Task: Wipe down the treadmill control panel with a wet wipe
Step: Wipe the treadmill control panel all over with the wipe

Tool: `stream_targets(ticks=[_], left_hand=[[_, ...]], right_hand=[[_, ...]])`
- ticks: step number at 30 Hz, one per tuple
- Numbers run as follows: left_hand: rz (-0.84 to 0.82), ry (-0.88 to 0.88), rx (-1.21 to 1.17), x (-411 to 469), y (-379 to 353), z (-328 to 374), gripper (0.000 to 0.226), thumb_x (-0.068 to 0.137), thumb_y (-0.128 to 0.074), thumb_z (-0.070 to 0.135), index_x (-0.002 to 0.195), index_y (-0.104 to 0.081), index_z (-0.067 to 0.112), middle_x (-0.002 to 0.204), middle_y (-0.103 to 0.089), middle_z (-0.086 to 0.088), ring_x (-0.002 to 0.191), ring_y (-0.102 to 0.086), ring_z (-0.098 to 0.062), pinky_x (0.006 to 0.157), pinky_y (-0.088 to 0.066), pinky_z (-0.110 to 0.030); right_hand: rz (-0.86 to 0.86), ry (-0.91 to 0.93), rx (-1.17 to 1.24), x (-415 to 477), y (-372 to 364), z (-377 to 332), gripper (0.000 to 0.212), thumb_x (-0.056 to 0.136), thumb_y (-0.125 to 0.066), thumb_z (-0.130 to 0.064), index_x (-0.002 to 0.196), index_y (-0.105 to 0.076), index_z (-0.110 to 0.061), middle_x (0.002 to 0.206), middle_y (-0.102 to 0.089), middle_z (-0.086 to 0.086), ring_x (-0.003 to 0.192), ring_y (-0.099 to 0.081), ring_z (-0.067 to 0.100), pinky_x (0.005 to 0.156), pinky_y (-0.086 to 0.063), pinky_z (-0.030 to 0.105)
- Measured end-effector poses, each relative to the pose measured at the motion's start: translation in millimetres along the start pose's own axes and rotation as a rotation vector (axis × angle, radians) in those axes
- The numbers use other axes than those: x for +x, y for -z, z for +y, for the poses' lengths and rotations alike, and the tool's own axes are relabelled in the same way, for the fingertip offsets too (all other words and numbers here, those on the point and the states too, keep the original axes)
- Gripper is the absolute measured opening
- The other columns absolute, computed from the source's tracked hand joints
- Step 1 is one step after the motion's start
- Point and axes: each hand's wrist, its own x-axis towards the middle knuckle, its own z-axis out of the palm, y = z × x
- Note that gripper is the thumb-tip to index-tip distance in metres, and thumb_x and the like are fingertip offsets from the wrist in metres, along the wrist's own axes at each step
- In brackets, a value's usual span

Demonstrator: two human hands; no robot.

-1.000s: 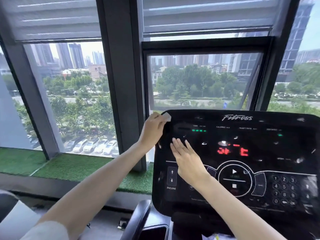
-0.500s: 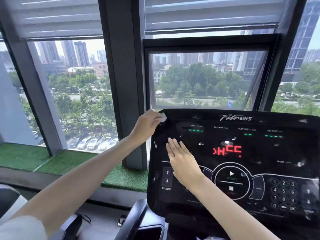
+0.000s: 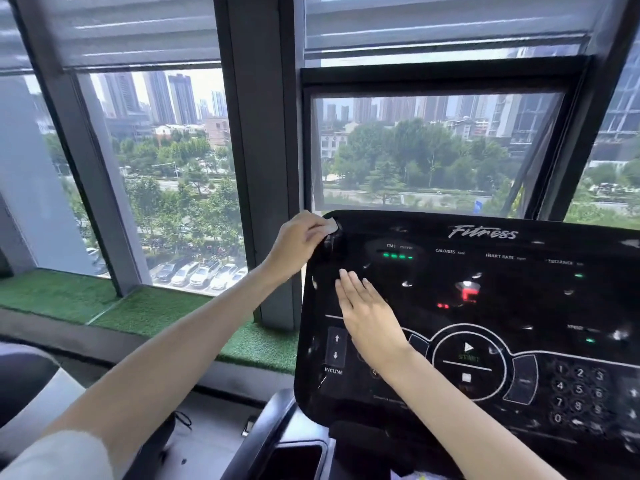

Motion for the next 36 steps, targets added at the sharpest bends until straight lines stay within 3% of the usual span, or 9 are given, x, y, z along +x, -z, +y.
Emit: stream_targets(ticks=[5, 10, 18, 23, 29, 31, 34, 36], left_hand=[[-0.261, -0.143, 0.071, -27.6, -2.9, 0.1, 0.014, 0.087, -0.061, 0.001, 0.097, -0.069, 0.003, 0.09, -0.059, 0.006, 0.083, -0.054, -0.003, 0.082, -0.035, -0.001], [-0.021, -0.027, -0.007, -2.2, 3.3, -1.5, 0.013, 0.089, -0.059, 0.004, 0.098, -0.068, 0.006, 0.088, -0.058, 0.005, 0.079, -0.054, -0.002, 0.076, -0.037, -0.004], [-0.24, -0.125, 0.084, -64.1, -8.4, -13.8, 0.014, 0.085, -0.062, -0.002, 0.096, -0.069, 0.004, 0.089, -0.064, -0.003, 0.08, -0.054, -0.004, 0.081, -0.042, -0.009], [0.003, 0.007, 0.076, -32.5, -10.1, -8.6, 0.015, 0.088, -0.057, 0.001, 0.098, -0.068, 0.002, 0.089, -0.06, 0.001, 0.08, -0.054, -0.007, 0.077, -0.035, 0.0], [-0.3, -0.153, 0.094, -101.4, -15.9, -24.9, 0.013, 0.085, -0.062, -0.002, 0.092, -0.07, 0.005, 0.087, -0.066, -0.005, 0.084, -0.057, -0.01, 0.08, -0.043, -0.014], [-0.224, -0.11, 0.113, -76.2, -12.7, -19.2, 0.011, 0.088, -0.059, 0.001, 0.092, -0.069, 0.002, 0.086, -0.066, -0.007, 0.079, -0.057, -0.01, 0.075, -0.046, -0.015], [0.008, 0.053, 0.091, -42.7, -11.5, -12.5, 0.014, 0.09, -0.055, 0.002, 0.098, -0.067, 0.001, 0.088, -0.059, -0.003, 0.077, -0.052, -0.008, 0.073, -0.037, -0.004], [-0.035, 0.034, 0.091, -55.5, -18.5, -16.0, 0.014, 0.09, -0.055, -0.001, 0.099, -0.066, 0.002, 0.091, -0.056, 0.0, 0.082, -0.052, -0.01, 0.078, -0.037, -0.005]], right_hand=[[-0.021, -0.036, -0.001, -0.7, -1.0, 0.1, 0.078, 0.081, -0.062, -0.013, 0.142, -0.018, 0.007, 0.15, -0.02, 0.025, 0.14, -0.021, 0.033, 0.114, -0.013, 0.041], [0.002, 0.008, -0.003, -2.3, -3.4, 1.8, 0.079, 0.088, -0.053, -0.01, 0.143, 0.001, 0.008, 0.152, 0.002, 0.026, 0.142, -0.003, 0.034, 0.114, 0.0, 0.042], [0.029, 0.013, -0.019, -3.1, 0.7, 1.4, 0.068, 0.093, -0.04, -0.011, 0.142, 0.003, 0.01, 0.152, 0.002, 0.028, 0.142, -0.003, 0.037, 0.115, -0.001, 0.044], [0.012, 0.02, -0.008, -4.4, 0.8, 2.6, 0.07, 0.093, -0.042, -0.009, 0.142, 0.004, 0.009, 0.152, 0.005, 0.028, 0.142, 0.0, 0.036, 0.116, 0.0, 0.044], [0.023, 0.038, -0.029, -4.6, -2.6, 4.2, 0.071, 0.093, -0.041, -0.014, 0.142, 0.006, 0.008, 0.152, 0.006, 0.027, 0.142, 0.001, 0.035, 0.116, 0.0, 0.043], [0.022, 0.04, -0.03, -3.6, -2.6, 5.0, 0.071, 0.093, -0.041, -0.014, 0.142, 0.005, 0.008, 0.152, 0.005, 0.027, 0.142, 0.0, 0.035, 0.116, -0.001, 0.044], [0.036, 0.03, -0.013, -3.3, -4.0, 4.7, 0.068, 0.093, -0.043, -0.011, 0.143, 0.0, 0.007, 0.153, -0.001, 0.025, 0.142, -0.006, 0.034, 0.115, -0.001, 0.043], [0.052, 0.032, -0.005, -3.3, -5.1, 3.6, 0.067, 0.092, -0.044, -0.011, 0.144, -0.005, 0.007, 0.153, -0.005, 0.025, 0.142, -0.01, 0.033, 0.114, -0.002, 0.042]])
